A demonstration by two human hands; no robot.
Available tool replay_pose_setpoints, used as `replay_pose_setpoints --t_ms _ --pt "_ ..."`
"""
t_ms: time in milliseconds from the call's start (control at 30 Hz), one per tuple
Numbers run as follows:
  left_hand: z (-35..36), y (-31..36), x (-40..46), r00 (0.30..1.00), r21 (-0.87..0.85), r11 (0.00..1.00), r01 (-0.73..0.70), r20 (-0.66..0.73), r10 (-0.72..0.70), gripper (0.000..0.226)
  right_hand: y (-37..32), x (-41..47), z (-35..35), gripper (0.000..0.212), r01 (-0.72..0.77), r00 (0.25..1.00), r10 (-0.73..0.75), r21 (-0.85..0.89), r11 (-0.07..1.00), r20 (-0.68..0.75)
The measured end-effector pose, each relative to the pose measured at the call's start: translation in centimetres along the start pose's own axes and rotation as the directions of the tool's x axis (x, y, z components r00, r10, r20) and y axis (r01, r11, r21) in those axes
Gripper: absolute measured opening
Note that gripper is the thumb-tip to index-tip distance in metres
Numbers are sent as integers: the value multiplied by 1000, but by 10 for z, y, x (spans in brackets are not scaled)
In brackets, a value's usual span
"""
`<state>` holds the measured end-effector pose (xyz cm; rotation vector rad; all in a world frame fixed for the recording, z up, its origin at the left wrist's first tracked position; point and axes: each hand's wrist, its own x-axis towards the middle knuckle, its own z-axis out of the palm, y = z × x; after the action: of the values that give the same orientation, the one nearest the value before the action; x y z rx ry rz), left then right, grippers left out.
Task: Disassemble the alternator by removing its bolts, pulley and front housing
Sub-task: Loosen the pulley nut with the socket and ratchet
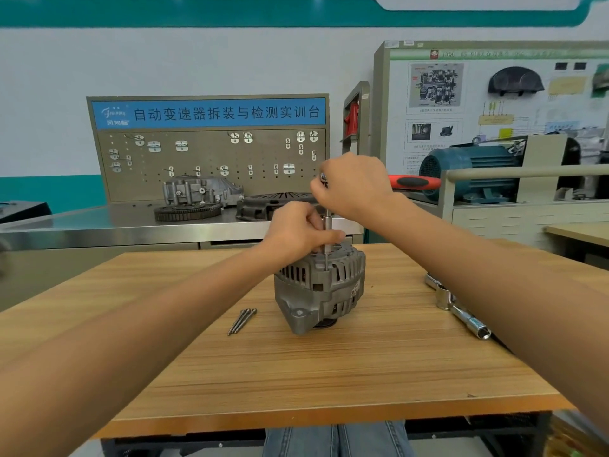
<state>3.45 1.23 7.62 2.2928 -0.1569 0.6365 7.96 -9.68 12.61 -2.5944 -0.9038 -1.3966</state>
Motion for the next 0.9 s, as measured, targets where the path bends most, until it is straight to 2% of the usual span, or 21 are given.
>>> replay_pose_setpoints --t_ms 33,67,133,200,300,400,467,500,567,633,733,800,900 --pt "2 1 0 1000 21 1000 -5 3 5 29 1 0 0 31 6 1000 -6 2 1000 6" --pt "1 3 0 998 -4 1000 10 63 -9 28 1 0 -1 29 12 1000 -12 3 1000 8" --pt "-6 4 1 964 -157 983 96 259 -52 28 1 0 -1 31 20 1000 -20 -5 1000 12" --pt "-13 4 1 924 -278 945 170 379 -54 22 0 1 -1 35 24 1000 -24 -7 1000 5" --pt "-15 2 3 931 -318 929 188 359 -66 16 -3 1 -2 35 45 999 -45 -4 999 -10" --pt "-7 3 3 986 -172 978 115 138 -92 15 -6 1 -3 29 49 999 -49 -36 998 9" --pt "2 4 3 999 66 998 -16 -29 18 24 -7 1 -3 26 63 998 -61 -85 994 31" --pt "5 5 3 995 133 989 -64 -64 73 27 -7 1 -4 24 70 997 -66 -102 992 40" --pt "2 7 3 995 124 987 -98 -3 99 31 -2 1 -5 22 72 996 -67 -99 992 52" --pt "-9 7 4 978 174 977 -123 187 90 36 5 1 -5 21 63 996 -58 -65 996 73" --pt "-22 1 1 912 224 968 -113 411 12 13 9 2 -3 22 61 996 -60 -16 998 73" --pt "-20 -3 -1 908 176 981 -82 419 1 7 11 2 -3 23 56 996 -55 -9 998 64" --pt "-17 -6 -1 929 168 981 -94 368 26 11 15 4 -6 29 29 999 -29 -11 1000 41"
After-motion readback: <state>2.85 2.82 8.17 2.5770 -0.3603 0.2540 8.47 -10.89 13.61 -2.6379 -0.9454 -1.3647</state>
